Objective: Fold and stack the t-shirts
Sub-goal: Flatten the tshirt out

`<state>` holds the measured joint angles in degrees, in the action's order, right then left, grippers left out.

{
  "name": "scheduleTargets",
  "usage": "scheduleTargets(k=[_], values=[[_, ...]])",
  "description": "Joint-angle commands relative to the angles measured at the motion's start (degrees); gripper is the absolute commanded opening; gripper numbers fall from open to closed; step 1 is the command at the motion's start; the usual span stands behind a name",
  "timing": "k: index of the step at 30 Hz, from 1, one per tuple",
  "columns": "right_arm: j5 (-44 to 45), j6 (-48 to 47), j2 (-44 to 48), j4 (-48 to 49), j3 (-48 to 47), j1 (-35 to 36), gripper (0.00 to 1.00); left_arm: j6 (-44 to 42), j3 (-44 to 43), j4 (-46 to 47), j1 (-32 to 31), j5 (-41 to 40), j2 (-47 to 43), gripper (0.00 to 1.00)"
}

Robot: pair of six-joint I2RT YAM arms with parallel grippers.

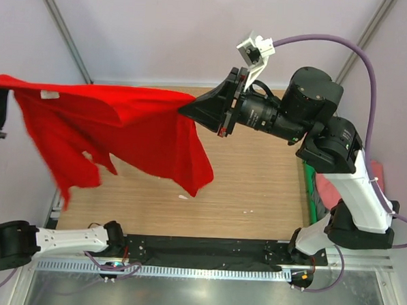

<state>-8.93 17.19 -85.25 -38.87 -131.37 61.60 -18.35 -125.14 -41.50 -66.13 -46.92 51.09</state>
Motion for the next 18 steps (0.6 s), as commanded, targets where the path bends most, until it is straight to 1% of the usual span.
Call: scheduleTargets(k=[1, 4, 6, 8, 9, 10, 11, 13, 14, 16, 18], values=[[-4.19, 2.77, 0.08, 3.72, -1.09, -0.08, 0.01, -5.46, -1.17, -2.12, -0.31, 1.92, -2.74, 0.00], [2.58, 1.00, 0.70, 4.24, 2.25, -0.26, 0.01, -5.82, 2.44, 0.09, -2.07, 0.34, -4.59, 0.00], [1.12, 2.66, -1.14, 6.52, 2.09, -0.26, 0.01, -5.65, 3.32, 1.77, -3.56, -0.19, -4.95, 0.00], [-6.16, 4.77, -3.68, 8.98, -0.44, -0.17, 0.01, -5.65, 2.80, 2.47, -3.74, -0.72, -5.04, 0.00], [-9.49, 6.35, -6.48, 10.12, -1.25, -0.08, 0.01, -5.65, 2.10, 2.21, -3.74, -0.72, -5.04, 0.00], [-15.53, 10.80, -7.55, 11.26, -1.69, -0.08, 0.01, -5.65, 0.70, 2.03, -3.74, -0.89, -4.77, 0.00], [-17.85, 12.76, -8.34, 14.49, -1.61, 0.79, 0.01, -5.82, 0.17, 2.12, -3.74, -1.16, -4.77, 0.00], [-21.38, 16.89, -9.67, 17.76, 0.32, 2.81, 0.01, -6.87, -0.36, 2.64, -3.66, -0.99, -4.69, 0.00], [-23.48, 17.87, -9.93, 20.30, 0.94, 5.43, 0.01, -7.48, -0.28, 3.69, -3.74, -1.07, -4.60, 0.00], [-26.57, 20.94, -11.76, 22.69, 1.82, 7.64, 0.01, -9.42, -0.10, 5.45, -3.74, -1.07, -4.07, 0.00], [-29.72, 23.93, -13.44, 24.54, 0.16, 10.71, 0.01, -10.91, 1.55, 7.47, -4.27, -1.25, -2.76, 0.00]])
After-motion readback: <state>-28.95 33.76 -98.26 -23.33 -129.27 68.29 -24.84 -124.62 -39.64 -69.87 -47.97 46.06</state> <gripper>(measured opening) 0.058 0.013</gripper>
